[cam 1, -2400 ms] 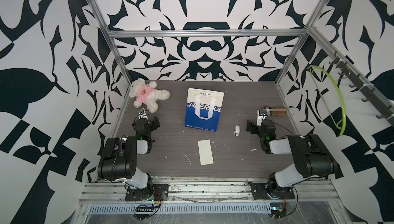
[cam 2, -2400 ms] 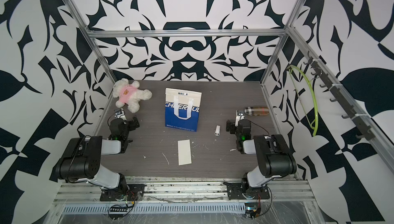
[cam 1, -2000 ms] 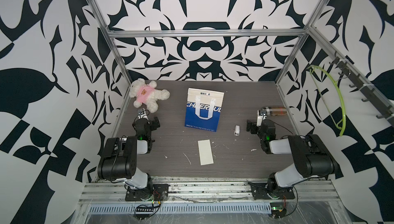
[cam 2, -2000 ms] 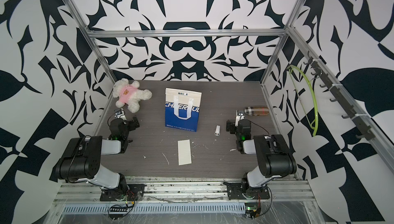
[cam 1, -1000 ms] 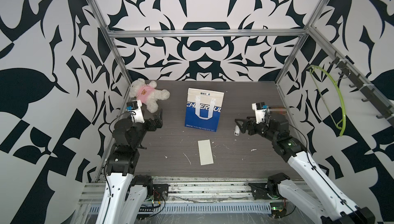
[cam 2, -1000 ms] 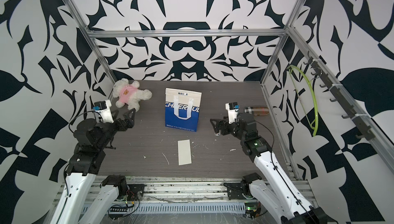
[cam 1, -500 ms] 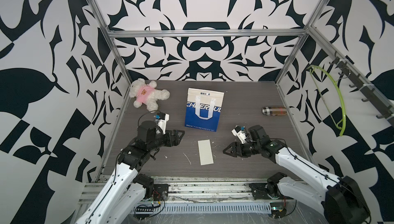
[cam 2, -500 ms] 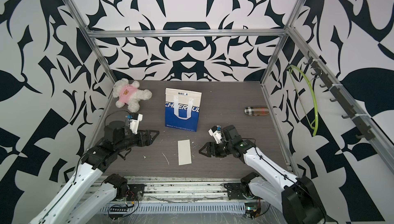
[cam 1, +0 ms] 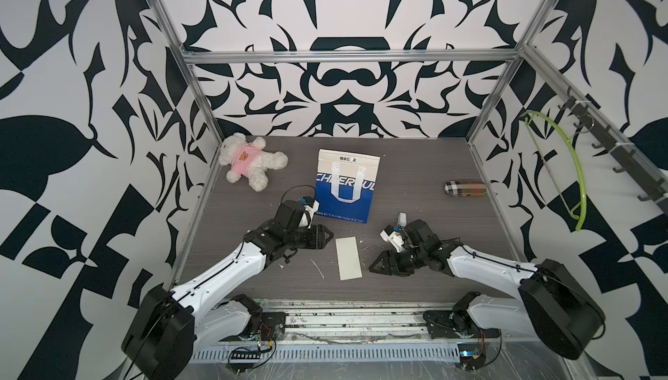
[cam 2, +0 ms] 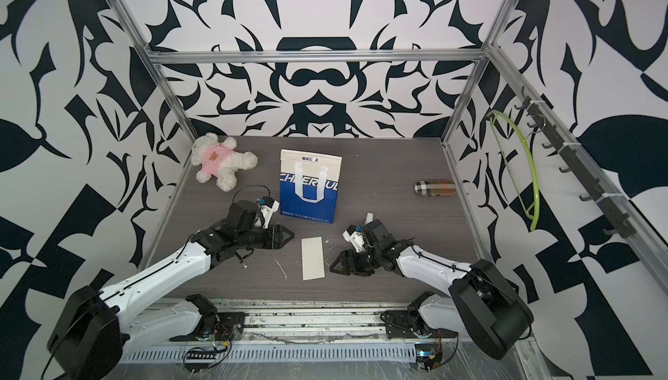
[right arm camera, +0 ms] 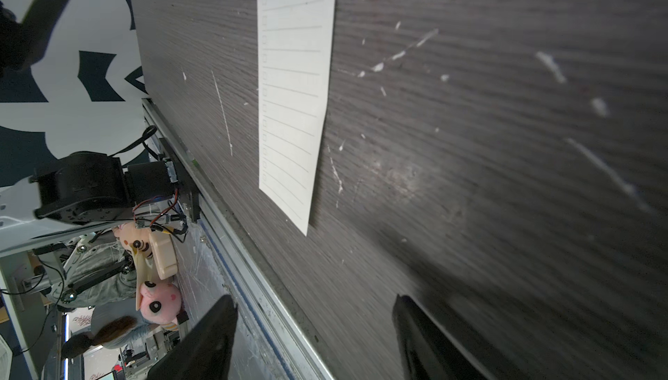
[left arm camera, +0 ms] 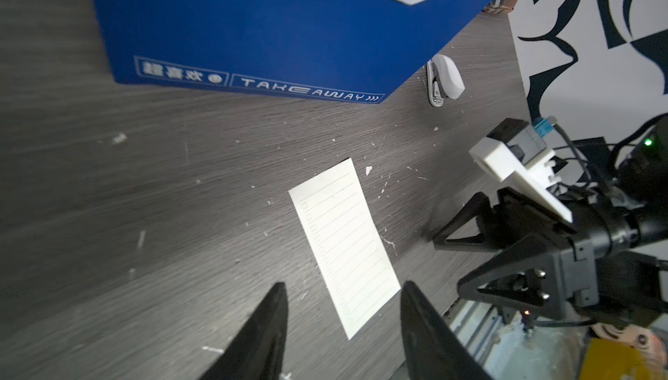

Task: Staple the receipts to the bags
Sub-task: Pick up the receipt from the center of the board.

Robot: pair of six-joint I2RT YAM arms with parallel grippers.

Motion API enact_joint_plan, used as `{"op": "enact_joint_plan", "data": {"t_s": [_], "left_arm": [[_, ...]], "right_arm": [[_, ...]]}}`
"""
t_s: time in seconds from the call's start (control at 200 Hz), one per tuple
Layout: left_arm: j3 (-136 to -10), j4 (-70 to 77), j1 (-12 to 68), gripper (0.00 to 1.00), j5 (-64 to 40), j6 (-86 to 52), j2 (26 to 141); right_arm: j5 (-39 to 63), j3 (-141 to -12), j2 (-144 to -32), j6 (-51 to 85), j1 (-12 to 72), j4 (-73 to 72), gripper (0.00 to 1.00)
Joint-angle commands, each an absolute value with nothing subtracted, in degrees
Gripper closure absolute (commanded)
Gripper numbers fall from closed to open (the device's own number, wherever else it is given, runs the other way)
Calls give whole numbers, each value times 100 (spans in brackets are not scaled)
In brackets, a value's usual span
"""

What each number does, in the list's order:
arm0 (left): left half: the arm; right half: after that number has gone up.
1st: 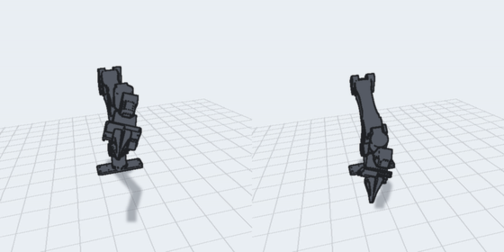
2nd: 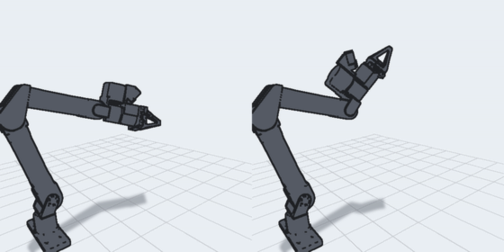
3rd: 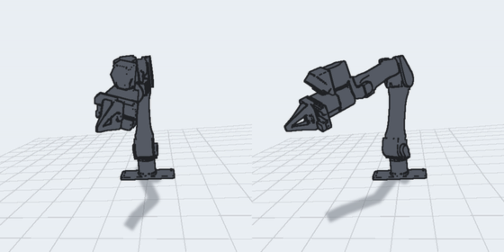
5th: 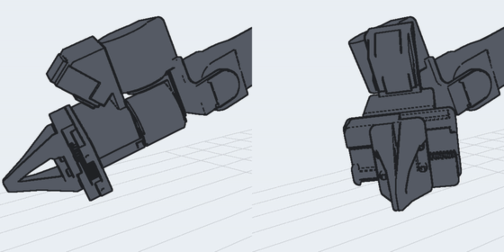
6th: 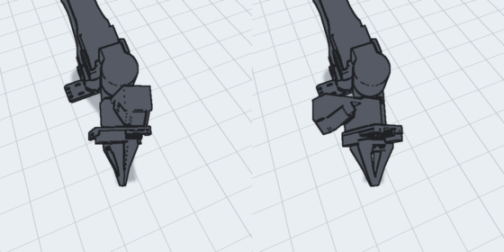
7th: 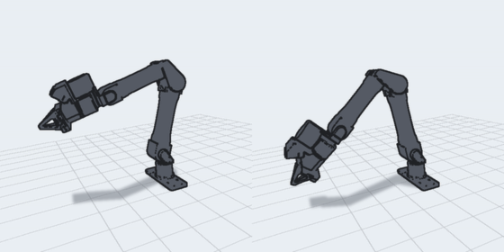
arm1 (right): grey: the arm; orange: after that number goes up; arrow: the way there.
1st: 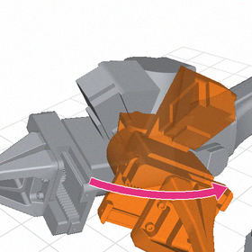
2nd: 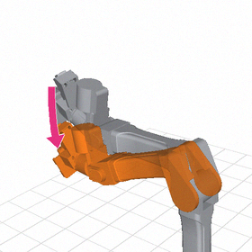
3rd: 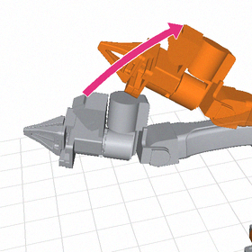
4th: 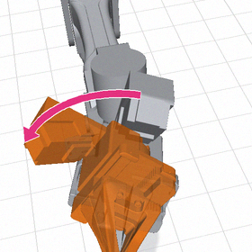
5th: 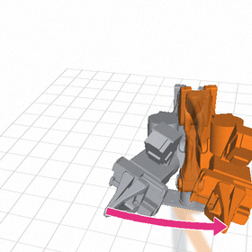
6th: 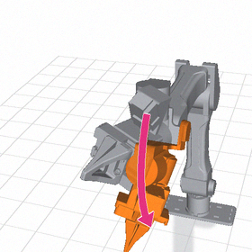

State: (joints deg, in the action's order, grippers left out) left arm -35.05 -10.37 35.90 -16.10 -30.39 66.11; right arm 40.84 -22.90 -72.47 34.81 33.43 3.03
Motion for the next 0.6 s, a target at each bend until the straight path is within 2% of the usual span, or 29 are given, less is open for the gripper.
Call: {"op": "enact_joint_plan", "data": {"t_s": [0.0,0.26,0.595], "left_arm": [[-3548,-651,3710,59,-1882,-3032,7012],[-3907,-761,3781,90,-2260,-2771,8155],[-4203,-713,3779,99,-2505,-2634,8937]], "right_arm": [[4118,-2437,-7515,3254,3408,136,31],[4143,-2654,-8186,3205,3568,-66,35],[4295,-2693,-8825,3476,3755,-510,41]]}}
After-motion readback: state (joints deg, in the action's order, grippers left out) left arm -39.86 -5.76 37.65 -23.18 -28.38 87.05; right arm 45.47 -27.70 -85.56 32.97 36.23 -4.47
